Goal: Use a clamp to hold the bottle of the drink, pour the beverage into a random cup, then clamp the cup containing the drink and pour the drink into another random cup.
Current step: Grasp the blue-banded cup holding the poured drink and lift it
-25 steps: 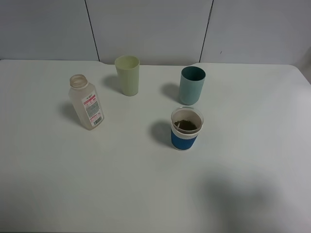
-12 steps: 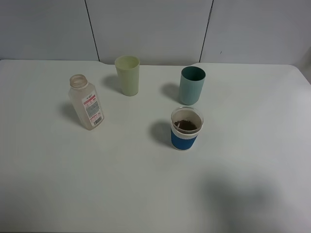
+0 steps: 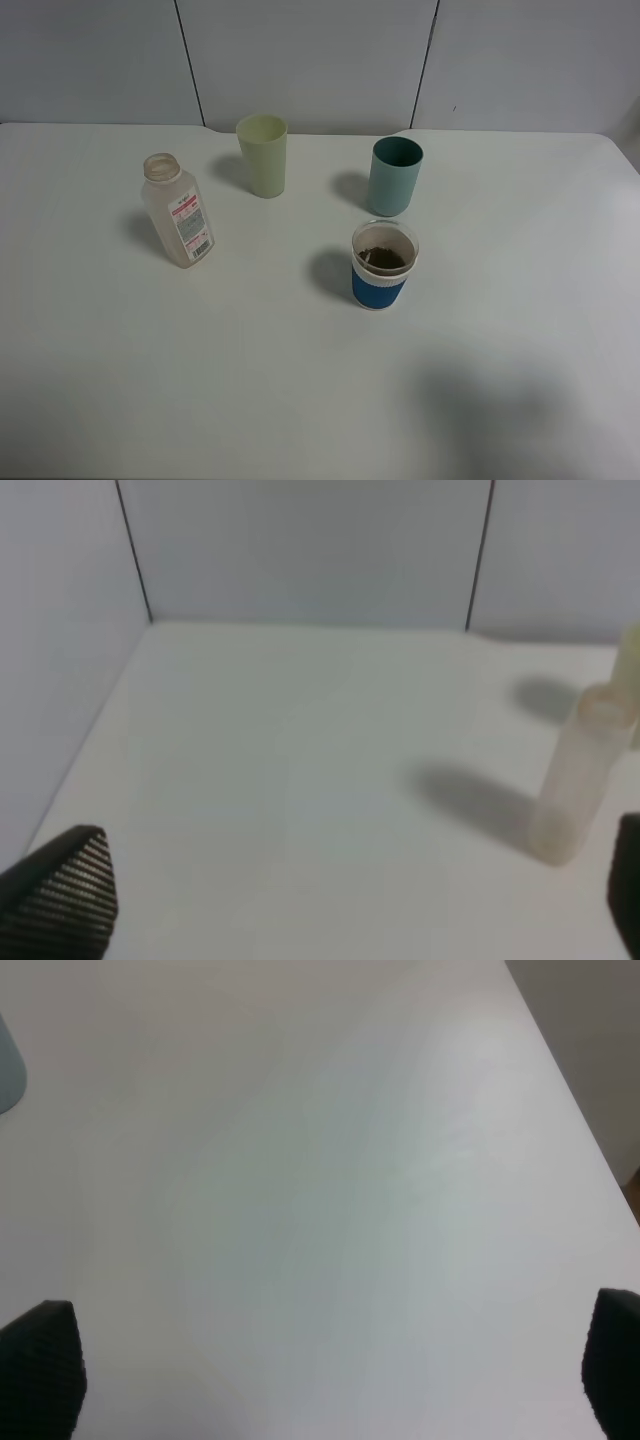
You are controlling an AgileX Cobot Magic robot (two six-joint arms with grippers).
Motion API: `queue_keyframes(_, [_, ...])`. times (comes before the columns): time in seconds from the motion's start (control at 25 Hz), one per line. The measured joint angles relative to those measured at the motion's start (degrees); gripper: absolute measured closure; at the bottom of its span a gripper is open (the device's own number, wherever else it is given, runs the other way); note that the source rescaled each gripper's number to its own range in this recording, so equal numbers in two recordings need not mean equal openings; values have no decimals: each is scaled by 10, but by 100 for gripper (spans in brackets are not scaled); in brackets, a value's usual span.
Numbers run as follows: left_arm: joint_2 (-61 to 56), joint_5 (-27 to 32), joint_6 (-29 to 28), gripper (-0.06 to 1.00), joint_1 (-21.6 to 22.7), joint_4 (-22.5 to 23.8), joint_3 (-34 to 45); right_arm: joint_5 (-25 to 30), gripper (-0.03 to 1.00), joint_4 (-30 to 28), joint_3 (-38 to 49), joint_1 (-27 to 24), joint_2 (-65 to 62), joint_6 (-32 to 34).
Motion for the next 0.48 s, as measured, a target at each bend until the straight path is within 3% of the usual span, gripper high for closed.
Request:
queue_keyframes(0.32, [0, 15, -1, -6, 0, 19, 48, 0, -3, 0, 0, 0, 0, 0])
queue_keyframes(0.48, [0, -1, 0, -6, 0, -4, 114, 0, -3, 0, 0, 0, 0, 0])
